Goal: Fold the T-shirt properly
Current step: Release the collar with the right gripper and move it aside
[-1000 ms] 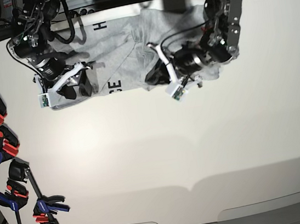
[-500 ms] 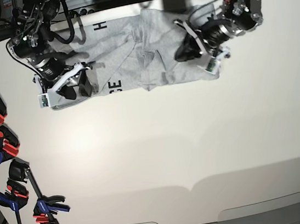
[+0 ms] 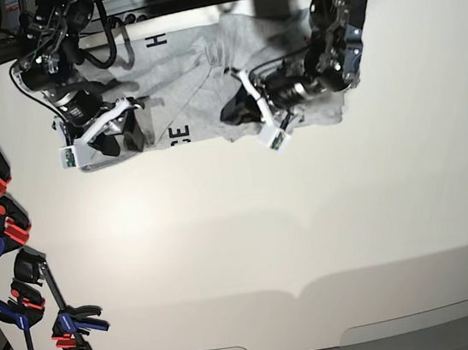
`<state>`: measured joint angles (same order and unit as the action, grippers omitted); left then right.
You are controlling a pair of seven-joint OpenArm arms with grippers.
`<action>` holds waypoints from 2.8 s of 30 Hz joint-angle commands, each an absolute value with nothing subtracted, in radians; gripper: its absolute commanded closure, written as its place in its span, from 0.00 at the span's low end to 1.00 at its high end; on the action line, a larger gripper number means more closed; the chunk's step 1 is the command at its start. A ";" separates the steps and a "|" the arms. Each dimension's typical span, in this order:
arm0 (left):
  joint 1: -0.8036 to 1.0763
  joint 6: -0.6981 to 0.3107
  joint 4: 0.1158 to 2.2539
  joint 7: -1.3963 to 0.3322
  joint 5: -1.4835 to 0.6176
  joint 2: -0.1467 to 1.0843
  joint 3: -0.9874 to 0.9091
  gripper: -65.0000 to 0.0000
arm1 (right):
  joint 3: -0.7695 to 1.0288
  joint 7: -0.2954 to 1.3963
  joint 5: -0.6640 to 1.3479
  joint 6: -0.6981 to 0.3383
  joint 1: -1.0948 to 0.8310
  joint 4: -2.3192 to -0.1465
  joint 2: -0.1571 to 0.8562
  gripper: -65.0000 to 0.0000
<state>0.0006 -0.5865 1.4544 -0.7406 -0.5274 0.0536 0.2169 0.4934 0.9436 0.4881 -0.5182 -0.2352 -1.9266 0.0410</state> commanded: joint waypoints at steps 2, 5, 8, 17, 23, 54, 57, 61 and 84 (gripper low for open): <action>-0.059 -0.595 1.412 -0.690 -0.546 0.033 0.218 1.00 | 0.497 0.924 0.505 -0.515 -0.227 -1.946 0.047 0.56; -0.126 -0.595 1.369 -0.702 -0.545 0.038 0.216 1.00 | 0.497 0.924 0.504 -0.515 -0.227 -1.946 0.050 0.56; -0.180 -0.609 1.409 -0.796 -0.648 0.069 0.216 1.00 | 0.498 0.924 0.493 -0.515 -0.228 -1.946 0.059 0.56; -0.112 -0.683 1.708 -0.984 -0.704 0.194 0.210 0.67 | 0.588 0.950 0.437 -0.515 -0.254 -1.939 0.170 0.41; -0.007 -0.670 1.808 -0.941 -0.678 0.203 0.094 0.64 | 0.768 0.999 0.610 -0.521 -0.275 -1.860 0.249 0.41; 0.072 -0.666 1.853 -0.934 -0.685 0.203 -0.177 0.64 | 0.559 1.124 0.702 -0.607 -0.160 -1.441 0.347 0.41; 0.072 -0.666 1.853 -0.934 -0.682 0.204 -0.177 0.64 | 0.571 1.089 0.679 -0.590 -0.146 -1.441 0.347 0.41; 0.072 -0.665 1.853 -0.934 -0.682 0.204 -0.177 0.64 | 0.605 1.080 0.682 -0.587 -0.113 -1.441 0.346 0.41; 0.072 -0.665 1.853 -0.935 -0.682 0.203 -0.177 0.64 | 0.609 1.171 0.767 -0.601 -0.100 -1.322 0.324 0.42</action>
